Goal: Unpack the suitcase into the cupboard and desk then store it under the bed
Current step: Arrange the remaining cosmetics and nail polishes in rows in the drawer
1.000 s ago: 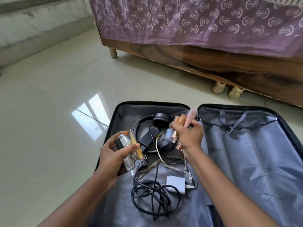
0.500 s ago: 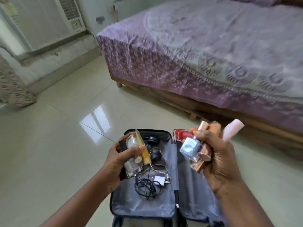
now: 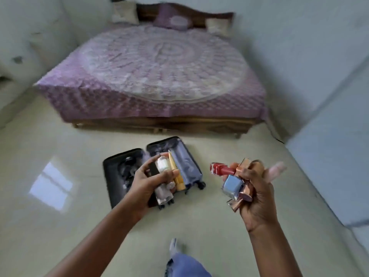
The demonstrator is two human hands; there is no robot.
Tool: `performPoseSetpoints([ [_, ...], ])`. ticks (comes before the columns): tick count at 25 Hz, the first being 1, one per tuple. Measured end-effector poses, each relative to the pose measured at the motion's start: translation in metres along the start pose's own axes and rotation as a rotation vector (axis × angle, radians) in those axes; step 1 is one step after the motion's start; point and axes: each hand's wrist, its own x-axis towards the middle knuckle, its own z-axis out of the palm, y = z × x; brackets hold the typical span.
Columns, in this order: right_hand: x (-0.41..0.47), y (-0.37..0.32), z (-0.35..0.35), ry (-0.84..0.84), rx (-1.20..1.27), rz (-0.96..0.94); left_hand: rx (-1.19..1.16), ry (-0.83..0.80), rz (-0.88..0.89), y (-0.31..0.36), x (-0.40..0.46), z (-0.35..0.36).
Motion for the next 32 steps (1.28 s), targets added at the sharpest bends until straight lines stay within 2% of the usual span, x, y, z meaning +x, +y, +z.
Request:
performPoseSetpoints([
  [4, -0.131, -0.054, -0.07, 0.234, -0.144, -0.139, 0.136, -0.286, -0.061, -0.037, -0.052, 0.066],
  [7, -0.23, -0.106, -0.125, 0.399, -0.151, -0.321, 0.175, -0.525, -0.17, -0.069, -0.102, 0.133],
  [9, -0.292, -0.13, -0.164, 0.527, -0.18, -0.423, 0.23, -0.683, -0.183, -0.101, -0.141, 0.174],
  [15, -0.471, -0.205, -0.29, 0.91, -0.2, -0.641, 0.276, -0.952, -0.392, -0.21, -0.282, 0.295],
  [20, -0.589, -0.266, -0.409, 1.159, -0.246, -0.752, 0.293, -0.984, -0.513, -0.293, -0.395, 0.4],
  [25, -0.597, -0.33, -0.522, 1.287, -0.611, -0.549, 0.415, -1.071, -0.522, -0.361, -0.422, 0.49],
  [26, -0.588, -0.335, -0.546, 1.334, -0.748, -0.483, 0.441, -1.063, -0.528, -0.373, -0.418, 0.503],
  [28, -0.57, -0.337, -0.599, 1.41, -1.177, -0.269, 0.446, -1.094, -0.557, -0.398, -0.408, 0.528],
  [30, -0.558, -0.331, -0.646, 1.298, -1.573, 0.079, 0.455, -1.134, -0.599, -0.424, -0.396, 0.551],
  [32, -0.551, -0.319, -0.681, 1.107, -1.748, 0.39, 0.467, -1.139, -0.664, -0.445, -0.388, 0.569],
])
